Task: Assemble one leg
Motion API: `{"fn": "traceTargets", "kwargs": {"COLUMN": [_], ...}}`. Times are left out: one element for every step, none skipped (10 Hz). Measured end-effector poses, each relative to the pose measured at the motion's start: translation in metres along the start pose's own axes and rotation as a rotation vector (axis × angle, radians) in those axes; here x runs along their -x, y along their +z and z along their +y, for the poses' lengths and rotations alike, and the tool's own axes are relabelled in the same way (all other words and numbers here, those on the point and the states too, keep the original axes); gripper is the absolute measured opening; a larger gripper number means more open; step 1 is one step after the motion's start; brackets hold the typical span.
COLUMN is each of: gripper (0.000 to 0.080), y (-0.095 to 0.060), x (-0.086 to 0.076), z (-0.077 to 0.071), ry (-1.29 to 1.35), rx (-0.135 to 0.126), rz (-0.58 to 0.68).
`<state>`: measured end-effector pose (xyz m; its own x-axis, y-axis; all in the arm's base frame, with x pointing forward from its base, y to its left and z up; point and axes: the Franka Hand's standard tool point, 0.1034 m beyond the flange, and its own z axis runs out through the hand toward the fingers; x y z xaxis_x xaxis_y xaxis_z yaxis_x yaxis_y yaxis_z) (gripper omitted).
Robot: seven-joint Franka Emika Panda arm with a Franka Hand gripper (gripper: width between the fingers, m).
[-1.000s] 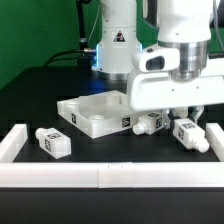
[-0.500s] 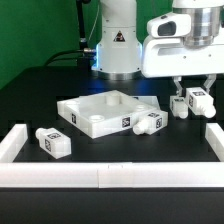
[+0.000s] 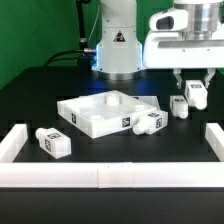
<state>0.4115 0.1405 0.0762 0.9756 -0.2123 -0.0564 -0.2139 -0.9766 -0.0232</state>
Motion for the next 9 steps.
{"fn": "traceTargets", "kwargs": {"gripper": [0.0291,0.0291,0.0291,0.0291,0.0291,0.0291,0.0291,0.0291,0.0291], "y": [0.006,0.009,0.007,0.007,0.008,0.015,0.023,0.031,0.039], "x": [0.017,0.024,0.020,0.019,0.021,0.028,0.039,0.046,0.051], "z": [-0.003,-0.006,-0.005,-0.005,-0.007,-0.018,-0.025,-0.029,-0.032], "ry": [0.030,0.042,0.023,0.023,0.019,0.012,-0.014,-0.029,-0.041], "rx": [0.001,0.003,0.001,0.000,0.001,-0.012,-0.009,-0.007,-0.006], "rz": [0.006,0.007,0.010,0.012,0.011,0.045,0.042,0.043,0.047]}}
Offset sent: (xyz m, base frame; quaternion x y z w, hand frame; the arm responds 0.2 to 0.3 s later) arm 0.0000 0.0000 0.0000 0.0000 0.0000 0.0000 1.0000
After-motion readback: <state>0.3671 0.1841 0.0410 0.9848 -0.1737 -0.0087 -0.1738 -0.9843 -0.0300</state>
